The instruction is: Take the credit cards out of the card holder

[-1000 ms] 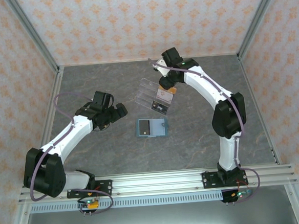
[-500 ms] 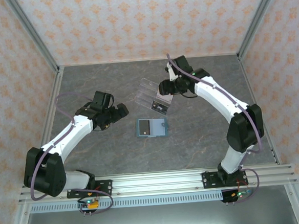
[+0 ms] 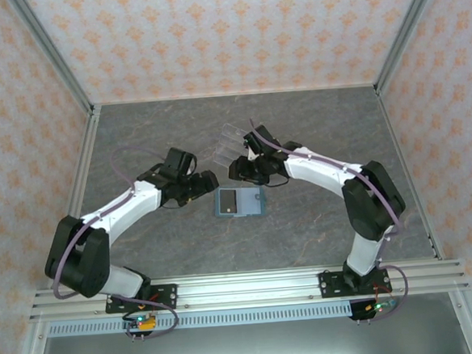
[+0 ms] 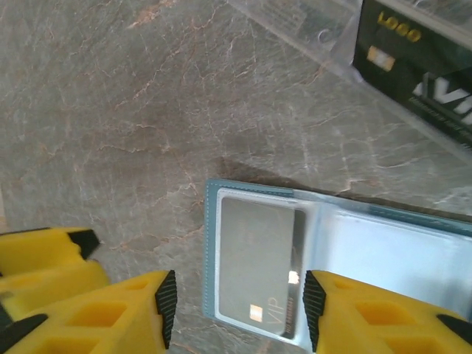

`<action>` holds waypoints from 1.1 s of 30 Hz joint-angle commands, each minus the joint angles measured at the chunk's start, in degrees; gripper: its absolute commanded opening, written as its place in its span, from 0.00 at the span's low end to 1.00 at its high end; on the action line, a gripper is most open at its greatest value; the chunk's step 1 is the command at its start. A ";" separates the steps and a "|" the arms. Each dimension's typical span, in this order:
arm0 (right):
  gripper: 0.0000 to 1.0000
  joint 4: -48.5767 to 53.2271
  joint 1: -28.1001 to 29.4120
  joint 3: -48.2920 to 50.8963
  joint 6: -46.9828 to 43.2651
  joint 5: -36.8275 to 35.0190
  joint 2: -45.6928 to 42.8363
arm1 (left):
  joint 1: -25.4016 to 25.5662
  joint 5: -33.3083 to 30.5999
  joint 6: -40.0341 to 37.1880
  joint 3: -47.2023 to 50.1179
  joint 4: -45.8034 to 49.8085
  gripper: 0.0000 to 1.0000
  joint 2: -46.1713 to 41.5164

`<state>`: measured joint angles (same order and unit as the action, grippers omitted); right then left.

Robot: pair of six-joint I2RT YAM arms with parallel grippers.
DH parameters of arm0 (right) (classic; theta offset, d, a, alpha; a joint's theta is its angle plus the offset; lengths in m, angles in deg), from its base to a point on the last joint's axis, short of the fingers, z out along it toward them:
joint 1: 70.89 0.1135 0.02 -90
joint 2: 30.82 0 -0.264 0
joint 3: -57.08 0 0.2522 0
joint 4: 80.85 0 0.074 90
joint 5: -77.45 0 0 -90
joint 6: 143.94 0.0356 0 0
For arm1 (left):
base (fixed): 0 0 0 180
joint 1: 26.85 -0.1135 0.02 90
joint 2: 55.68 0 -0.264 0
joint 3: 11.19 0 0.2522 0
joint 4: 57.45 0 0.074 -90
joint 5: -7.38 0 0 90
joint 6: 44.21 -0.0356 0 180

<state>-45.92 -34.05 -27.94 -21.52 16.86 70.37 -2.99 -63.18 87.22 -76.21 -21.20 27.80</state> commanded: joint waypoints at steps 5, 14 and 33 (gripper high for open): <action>0.42 -3.53 -0.01 1.57 5.45 1.31 4.24 | 2.67 1.98 -0.25 -3.00 -3.22 0.65 5.57; 0.32 -4.25 -0.02 1.92 5.84 1.59 7.54 | 3.82 2.91 1.92 -3.84 -5.08 0.40 10.92; 0.21 -1.73 -0.01 0.99 0.49 3.54 10.04 | 3.97 0.77 2.71 -3.58 -4.19 0.15 15.94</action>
<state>-49.51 -34.07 -26.63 -18.31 20.11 79.70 0.66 -60.56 89.82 -78.90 -25.84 42.99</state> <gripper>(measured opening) 0.217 0.153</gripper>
